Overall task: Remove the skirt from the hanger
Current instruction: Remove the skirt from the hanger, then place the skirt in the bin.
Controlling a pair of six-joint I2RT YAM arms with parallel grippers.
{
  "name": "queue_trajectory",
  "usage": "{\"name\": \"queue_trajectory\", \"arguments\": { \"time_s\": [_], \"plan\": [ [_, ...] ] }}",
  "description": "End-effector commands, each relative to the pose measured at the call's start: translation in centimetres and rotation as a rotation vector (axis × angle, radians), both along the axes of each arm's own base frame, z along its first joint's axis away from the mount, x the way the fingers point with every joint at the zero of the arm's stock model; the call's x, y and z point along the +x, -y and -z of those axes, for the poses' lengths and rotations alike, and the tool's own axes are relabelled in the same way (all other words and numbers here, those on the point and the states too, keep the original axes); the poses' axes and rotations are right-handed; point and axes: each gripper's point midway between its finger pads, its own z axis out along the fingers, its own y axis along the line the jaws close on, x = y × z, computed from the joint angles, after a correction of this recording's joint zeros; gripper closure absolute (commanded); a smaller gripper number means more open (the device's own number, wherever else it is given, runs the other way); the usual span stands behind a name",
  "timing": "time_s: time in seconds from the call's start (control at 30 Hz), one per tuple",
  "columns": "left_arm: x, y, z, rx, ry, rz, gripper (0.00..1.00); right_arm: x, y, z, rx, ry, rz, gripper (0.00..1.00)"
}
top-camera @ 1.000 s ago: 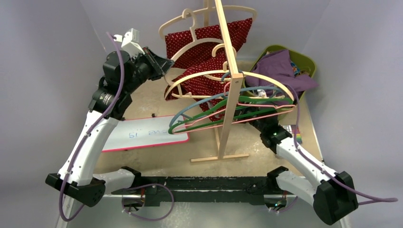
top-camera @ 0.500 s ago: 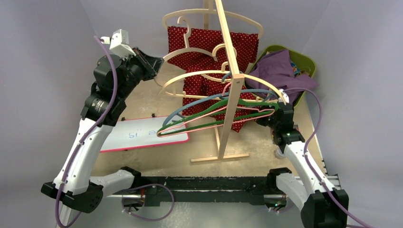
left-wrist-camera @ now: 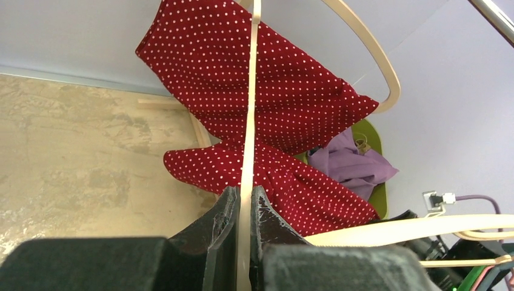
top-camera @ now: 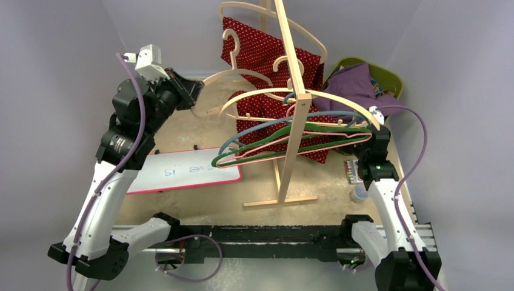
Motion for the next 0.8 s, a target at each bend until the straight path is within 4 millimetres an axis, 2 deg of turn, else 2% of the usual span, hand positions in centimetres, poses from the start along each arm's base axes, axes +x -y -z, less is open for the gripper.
{"name": "queue_trajectory", "arguments": {
  "time_s": [0.0,0.13,0.23,0.37,0.6,0.77],
  "plan": [
    [-1.2,-1.4,-3.7,-0.019,0.150,-0.032,1.00,0.4,1.7,-4.0,-0.021,0.057,0.071,1.00],
    [-2.1,-1.5,-3.5,-0.009,0.160,-0.018,1.00,-0.5,4.3,-6.1,-0.052,0.094,0.210,1.00],
    [-2.8,-1.8,-3.2,0.002,0.166,-0.016,1.00,-1.3,6.7,-6.5,-0.086,0.097,0.325,1.00],
    [-3.9,-2.1,-2.7,0.012,0.167,-0.009,1.00,-1.8,8.2,-8.4,-0.130,0.118,0.367,1.00],
    [-5.0,-2.9,-1.3,0.063,0.156,-0.015,1.00,-2.3,10.8,-17.3,-0.234,0.236,0.468,1.00],
    [-5.5,-3.7,-0.4,0.099,0.150,-0.049,1.00,-0.9,11.0,-23.4,-0.235,0.327,0.466,1.00]
  ]
}}
